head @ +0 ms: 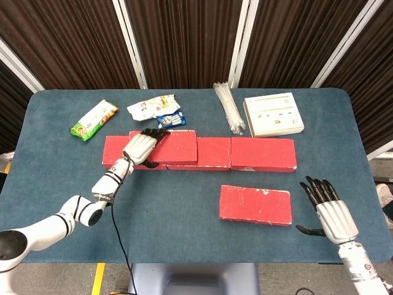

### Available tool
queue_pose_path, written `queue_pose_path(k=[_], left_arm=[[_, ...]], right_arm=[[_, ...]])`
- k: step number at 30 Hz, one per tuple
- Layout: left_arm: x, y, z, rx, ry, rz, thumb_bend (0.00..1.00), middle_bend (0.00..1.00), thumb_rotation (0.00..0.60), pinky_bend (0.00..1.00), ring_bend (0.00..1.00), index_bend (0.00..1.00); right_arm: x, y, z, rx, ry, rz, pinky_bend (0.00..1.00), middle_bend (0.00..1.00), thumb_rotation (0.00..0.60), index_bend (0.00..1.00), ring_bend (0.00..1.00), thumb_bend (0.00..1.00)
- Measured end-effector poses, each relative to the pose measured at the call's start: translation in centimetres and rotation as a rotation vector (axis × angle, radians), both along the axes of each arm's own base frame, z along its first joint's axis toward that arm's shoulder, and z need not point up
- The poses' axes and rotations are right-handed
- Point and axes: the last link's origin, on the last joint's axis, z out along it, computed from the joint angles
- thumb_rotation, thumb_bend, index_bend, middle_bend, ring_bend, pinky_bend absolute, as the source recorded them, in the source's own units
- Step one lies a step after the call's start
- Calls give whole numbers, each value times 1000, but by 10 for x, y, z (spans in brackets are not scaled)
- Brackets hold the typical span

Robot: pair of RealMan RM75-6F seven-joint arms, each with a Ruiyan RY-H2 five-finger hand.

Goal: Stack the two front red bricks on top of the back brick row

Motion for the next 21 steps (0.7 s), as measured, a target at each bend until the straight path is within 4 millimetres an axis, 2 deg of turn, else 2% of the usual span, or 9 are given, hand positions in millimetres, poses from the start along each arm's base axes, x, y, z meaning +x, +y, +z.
queue_pose_path(k=[10,16,21], left_arm=[[-3,0,0,-22,7,16,307,186,600,270,100,0],[-4,0,1,-27,6,20,280,60,600,247,27,0],[-6,0,2,-30,7,29,277,4,600,211,0,0]], right_arm=[[0,0,-1,0,3,-2,0,0,533,0,0,121],[0,0,-1,1,4,-4,0,0,532,0,0,121],[0,-1,-1,1,6,-7,0,0,532,0,0,121]])
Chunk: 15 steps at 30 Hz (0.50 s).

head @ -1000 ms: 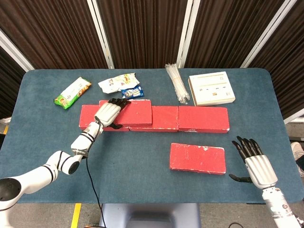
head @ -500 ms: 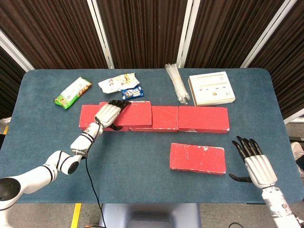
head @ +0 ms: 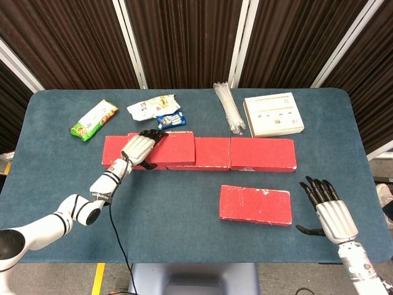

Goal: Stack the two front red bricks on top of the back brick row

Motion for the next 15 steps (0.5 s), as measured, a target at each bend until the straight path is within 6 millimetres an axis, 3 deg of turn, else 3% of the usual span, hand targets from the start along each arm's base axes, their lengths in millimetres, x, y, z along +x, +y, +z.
queue_pose_path(k=[15], left_arm=[[1,-2,2,-24,-25,-3,258,0,600,132,0,0]], right_arm=[[0,0,0,-9,0,1,0,0,532,0,0,121]])
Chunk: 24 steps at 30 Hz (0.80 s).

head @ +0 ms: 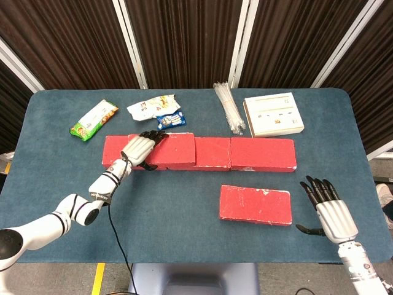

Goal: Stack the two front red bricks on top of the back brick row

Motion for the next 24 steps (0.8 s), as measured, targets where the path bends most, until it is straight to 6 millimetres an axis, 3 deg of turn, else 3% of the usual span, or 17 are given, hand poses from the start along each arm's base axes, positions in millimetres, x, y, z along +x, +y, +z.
queue_pose_path(k=[24], left_arm=[[-6,6,1,-8,0,-6,254,0,600,37,0,0]], right_arm=[[0,-1,-1,-6,2,-3,0,0,532,0,0,121]])
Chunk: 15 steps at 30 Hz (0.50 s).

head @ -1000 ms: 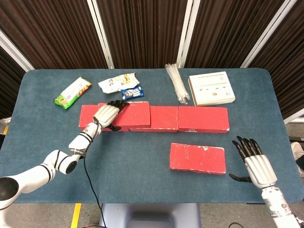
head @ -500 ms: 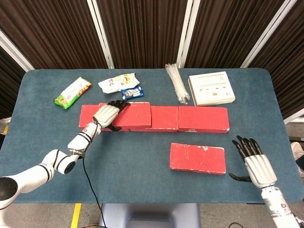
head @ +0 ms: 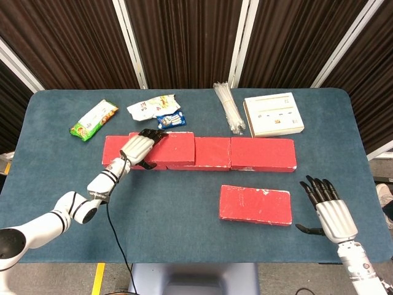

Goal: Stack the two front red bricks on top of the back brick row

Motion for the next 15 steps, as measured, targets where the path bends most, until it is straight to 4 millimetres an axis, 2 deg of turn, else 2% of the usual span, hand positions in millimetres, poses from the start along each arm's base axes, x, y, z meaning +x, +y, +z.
queue_pose_path(k=[11,15], left_arm=[[0,-2,7,23,-21,-34,255,0,600,23,0,0],[-3,-13,19,50,-28,-86,252,0,600,23,0,0]], right_arm=[[1,0,-2,6,2,7,0,0,533,0,0,121],[3,2,-5,39,-23,18,0,0,532,0,0,121]])
